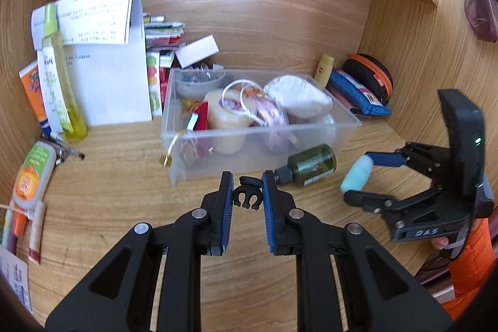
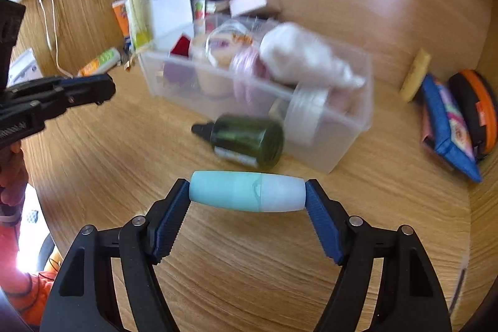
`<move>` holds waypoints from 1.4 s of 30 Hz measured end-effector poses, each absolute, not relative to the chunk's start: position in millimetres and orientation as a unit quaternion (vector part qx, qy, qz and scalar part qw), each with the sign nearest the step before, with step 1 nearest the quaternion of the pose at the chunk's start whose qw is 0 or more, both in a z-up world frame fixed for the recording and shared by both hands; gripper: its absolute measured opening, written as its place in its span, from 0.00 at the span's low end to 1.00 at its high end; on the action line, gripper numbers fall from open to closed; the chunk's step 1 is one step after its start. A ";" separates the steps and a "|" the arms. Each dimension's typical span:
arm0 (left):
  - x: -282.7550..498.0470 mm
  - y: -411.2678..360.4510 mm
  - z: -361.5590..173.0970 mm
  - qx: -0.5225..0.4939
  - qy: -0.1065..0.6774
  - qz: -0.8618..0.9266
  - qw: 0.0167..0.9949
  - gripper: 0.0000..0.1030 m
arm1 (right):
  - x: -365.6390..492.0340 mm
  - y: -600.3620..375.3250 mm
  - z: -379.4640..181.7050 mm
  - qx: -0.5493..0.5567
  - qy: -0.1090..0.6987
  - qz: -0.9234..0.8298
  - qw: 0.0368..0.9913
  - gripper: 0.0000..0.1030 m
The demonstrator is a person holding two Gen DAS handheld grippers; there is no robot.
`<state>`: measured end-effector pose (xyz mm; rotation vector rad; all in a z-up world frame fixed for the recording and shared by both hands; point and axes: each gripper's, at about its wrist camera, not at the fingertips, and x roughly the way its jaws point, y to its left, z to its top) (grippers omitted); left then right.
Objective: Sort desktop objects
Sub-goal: 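Grasp the light-blue tube with the right tool while the left tool grasps the black clip, then carry the light-blue tube and black clip over the plastic box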
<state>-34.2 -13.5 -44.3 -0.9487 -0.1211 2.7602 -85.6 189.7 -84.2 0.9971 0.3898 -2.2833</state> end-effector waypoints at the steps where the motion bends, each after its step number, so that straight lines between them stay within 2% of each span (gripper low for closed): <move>1: -35.7 -13.5 -42.6 -0.321 -0.040 0.940 0.109 0.17 | -85.7 191.4 -78.7 0.370 0.145 -0.866 0.303 0.69; 14: -63.4 -20.9 -22.2 -0.294 -0.033 0.951 0.094 0.17 | -107.9 191.3 -38.2 0.321 0.118 -0.892 0.296 0.69; 42: -123.8 -17.0 -52.2 -0.336 -0.031 0.936 0.106 0.17 | -167.6 185.7 -59.1 0.365 0.084 -0.876 0.303 0.69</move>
